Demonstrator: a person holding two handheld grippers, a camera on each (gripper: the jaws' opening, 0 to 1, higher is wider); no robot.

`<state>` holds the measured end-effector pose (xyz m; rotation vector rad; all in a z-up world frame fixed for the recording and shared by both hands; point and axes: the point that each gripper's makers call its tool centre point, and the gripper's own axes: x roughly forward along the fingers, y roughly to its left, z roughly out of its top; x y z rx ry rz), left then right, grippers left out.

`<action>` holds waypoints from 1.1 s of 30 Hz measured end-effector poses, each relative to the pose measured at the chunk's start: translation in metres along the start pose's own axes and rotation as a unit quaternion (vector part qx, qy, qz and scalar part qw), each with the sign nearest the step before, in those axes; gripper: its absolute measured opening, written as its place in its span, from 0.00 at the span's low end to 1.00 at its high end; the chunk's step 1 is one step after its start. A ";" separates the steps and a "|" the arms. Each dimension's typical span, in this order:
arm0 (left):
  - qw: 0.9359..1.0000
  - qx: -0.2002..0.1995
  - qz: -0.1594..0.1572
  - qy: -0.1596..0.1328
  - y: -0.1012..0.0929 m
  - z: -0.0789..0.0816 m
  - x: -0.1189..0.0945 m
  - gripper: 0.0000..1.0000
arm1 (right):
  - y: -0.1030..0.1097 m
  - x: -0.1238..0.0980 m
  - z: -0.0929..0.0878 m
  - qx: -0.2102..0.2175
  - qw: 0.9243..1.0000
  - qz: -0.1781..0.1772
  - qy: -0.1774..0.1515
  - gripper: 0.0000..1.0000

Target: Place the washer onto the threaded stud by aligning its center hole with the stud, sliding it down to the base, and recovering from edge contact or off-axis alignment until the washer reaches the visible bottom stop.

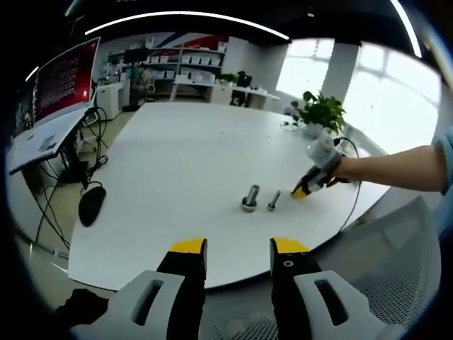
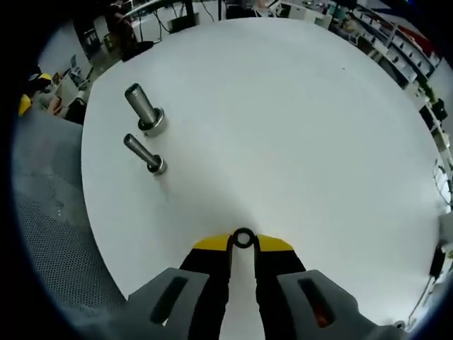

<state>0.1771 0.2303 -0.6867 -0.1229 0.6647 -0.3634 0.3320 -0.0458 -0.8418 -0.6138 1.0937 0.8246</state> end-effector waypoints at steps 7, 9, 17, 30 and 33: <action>1.000 -0.007 0.003 0.002 0.001 -0.001 -0.001 0.33 | 0.019 -0.005 -0.012 -0.015 1.000 0.008 0.002 0.13; 1.000 -0.008 0.003 0.001 0.001 -0.001 -0.001 0.34 | 0.025 -0.007 -0.016 -0.028 1.000 0.011 0.007 0.13; 1.000 -0.012 0.005 0.003 0.002 -0.002 -0.002 0.34 | 0.037 -0.011 -0.026 -0.033 0.999 0.028 0.029 0.13; 1.000 -0.017 0.010 0.004 0.004 -0.004 -0.003 0.33 | 0.059 -0.044 0.026 -0.067 0.997 0.042 -0.026 0.13; 1.000 -0.015 0.002 -0.004 0.001 -0.001 -0.003 0.33 | 0.062 -0.048 0.041 -0.077 0.995 0.044 -0.036 0.13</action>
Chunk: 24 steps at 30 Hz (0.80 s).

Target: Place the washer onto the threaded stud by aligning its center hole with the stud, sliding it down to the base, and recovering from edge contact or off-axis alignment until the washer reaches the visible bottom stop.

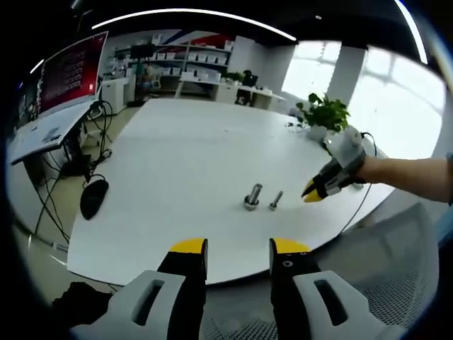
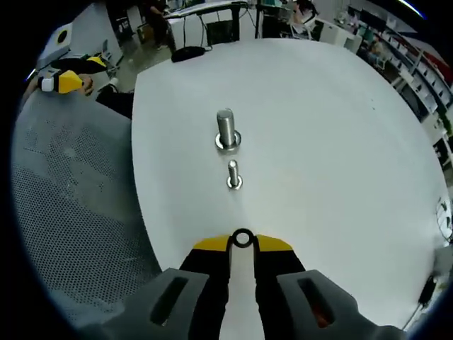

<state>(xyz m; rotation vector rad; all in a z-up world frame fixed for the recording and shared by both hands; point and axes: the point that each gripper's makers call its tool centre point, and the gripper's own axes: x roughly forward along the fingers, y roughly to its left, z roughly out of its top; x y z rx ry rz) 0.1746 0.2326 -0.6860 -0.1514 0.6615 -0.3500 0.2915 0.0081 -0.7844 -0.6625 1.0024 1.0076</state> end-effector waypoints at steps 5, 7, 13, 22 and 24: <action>1.000 -0.006 0.003 0.002 0.001 -0.001 0.000 0.32 | 0.005 -0.003 0.021 -0.019 1.000 0.004 -0.007 0.13; 1.000 -0.006 0.003 -0.002 0.001 0.000 -0.001 0.32 | 0.005 -0.002 0.029 -0.030 1.000 0.005 -0.007 0.13; 1.000 -0.012 0.004 -0.006 0.002 0.001 -0.001 0.31 | 0.008 0.003 0.046 -0.049 0.999 0.007 -0.005 0.13; 1.000 -0.015 0.004 -0.013 0.002 0.003 -0.002 0.31 | 0.007 0.017 0.055 -0.064 0.998 0.013 0.007 0.13; 1.000 -0.016 0.004 -0.013 0.002 0.003 -0.002 0.31 | 0.006 0.019 0.056 -0.064 0.998 0.014 0.011 0.13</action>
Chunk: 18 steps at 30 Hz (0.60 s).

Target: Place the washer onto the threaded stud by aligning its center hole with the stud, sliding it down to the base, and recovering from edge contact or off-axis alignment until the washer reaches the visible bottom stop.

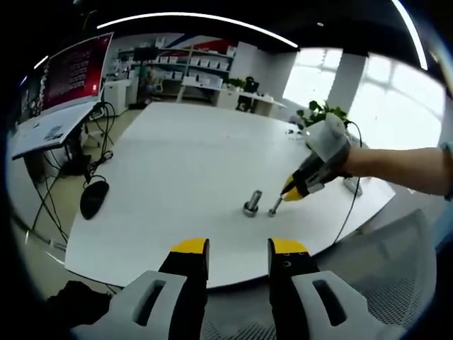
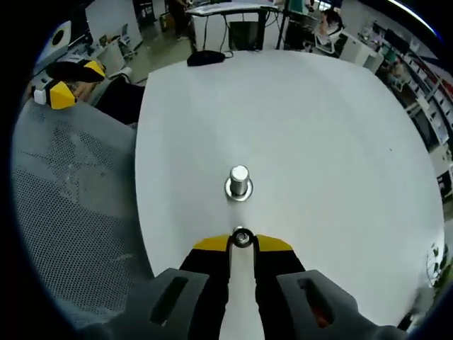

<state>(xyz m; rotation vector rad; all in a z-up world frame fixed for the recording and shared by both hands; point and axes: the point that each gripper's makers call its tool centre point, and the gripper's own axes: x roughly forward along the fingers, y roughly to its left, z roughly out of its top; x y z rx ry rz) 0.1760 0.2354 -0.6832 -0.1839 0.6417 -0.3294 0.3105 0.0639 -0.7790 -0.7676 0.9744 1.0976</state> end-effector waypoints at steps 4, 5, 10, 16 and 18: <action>1.000 0.000 0.000 0.000 0.000 0.000 0.000 0.31 | -0.002 0.003 -0.003 0.001 1.000 0.004 0.011 0.13; 1.000 0.000 0.000 0.000 0.000 0.000 0.000 0.31 | -0.002 0.004 -0.002 0.002 1.000 0.005 0.012 0.13; 1.000 0.000 0.000 -0.003 0.000 0.001 0.000 0.31 | 0.000 0.006 -0.002 -0.005 1.000 0.010 0.016 0.13; 1.000 0.000 -0.001 -0.004 -0.001 0.002 0.001 0.31 | -0.001 0.010 -0.006 -0.009 0.999 0.015 0.028 0.13; 1.000 0.000 -0.001 -0.003 0.000 0.002 0.001 0.31 | -0.002 0.016 -0.009 -0.011 0.999 0.015 0.038 0.13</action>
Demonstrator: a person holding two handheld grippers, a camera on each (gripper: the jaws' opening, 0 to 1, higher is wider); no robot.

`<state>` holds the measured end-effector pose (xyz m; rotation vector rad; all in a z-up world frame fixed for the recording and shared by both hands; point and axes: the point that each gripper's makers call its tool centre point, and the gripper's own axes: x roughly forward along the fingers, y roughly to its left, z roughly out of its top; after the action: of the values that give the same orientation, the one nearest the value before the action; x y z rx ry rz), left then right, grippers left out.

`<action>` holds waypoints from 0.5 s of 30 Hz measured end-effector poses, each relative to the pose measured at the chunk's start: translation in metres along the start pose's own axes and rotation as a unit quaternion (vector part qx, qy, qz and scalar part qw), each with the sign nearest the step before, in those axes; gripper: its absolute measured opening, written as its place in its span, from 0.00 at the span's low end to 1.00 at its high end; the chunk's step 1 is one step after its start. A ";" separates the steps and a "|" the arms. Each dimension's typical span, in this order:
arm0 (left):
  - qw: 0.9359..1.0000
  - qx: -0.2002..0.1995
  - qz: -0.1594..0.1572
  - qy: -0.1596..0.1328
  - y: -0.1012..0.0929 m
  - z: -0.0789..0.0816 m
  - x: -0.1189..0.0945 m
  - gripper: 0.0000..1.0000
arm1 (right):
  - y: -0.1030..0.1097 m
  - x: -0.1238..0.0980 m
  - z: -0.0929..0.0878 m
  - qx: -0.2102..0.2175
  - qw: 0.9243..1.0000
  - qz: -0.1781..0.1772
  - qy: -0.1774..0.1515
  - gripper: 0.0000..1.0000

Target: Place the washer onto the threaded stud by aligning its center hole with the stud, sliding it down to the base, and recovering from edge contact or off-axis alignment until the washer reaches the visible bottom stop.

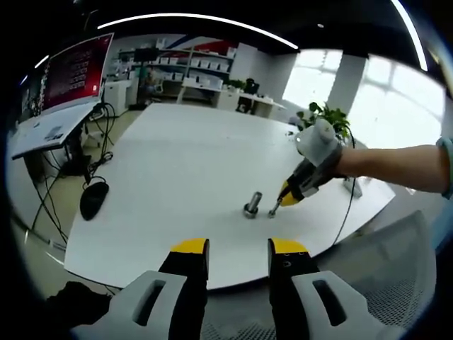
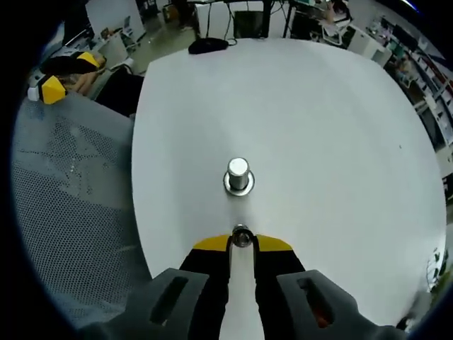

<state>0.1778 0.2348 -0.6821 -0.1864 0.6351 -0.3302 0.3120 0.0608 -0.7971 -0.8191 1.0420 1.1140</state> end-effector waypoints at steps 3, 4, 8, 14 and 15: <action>1.000 -0.002 0.001 0.000 0.001 0.000 0.000 0.31 | 0.001 0.010 0.000 0.003 1.000 0.007 0.004 0.13; 1.000 -0.002 0.001 0.000 0.001 0.000 0.000 0.31 | 0.001 0.013 -0.001 0.004 1.000 0.008 0.006 0.13; 1.000 -0.003 0.001 0.004 0.001 -0.001 0.000 0.31 | -0.001 0.027 -0.006 0.007 1.000 0.016 0.018 0.13; 1.000 -0.003 0.000 0.009 0.001 -0.003 0.001 0.31 | 0.003 0.034 -0.006 -0.008 0.999 0.032 0.014 0.14; 1.000 -0.003 0.000 0.009 0.001 -0.003 0.001 0.31 | 0.003 0.034 -0.005 -0.025 0.999 0.029 0.005 0.19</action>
<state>0.1768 0.2350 -0.6851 -0.1895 0.6541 -0.3298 0.3111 0.0676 -0.8305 -0.8399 1.0552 1.1911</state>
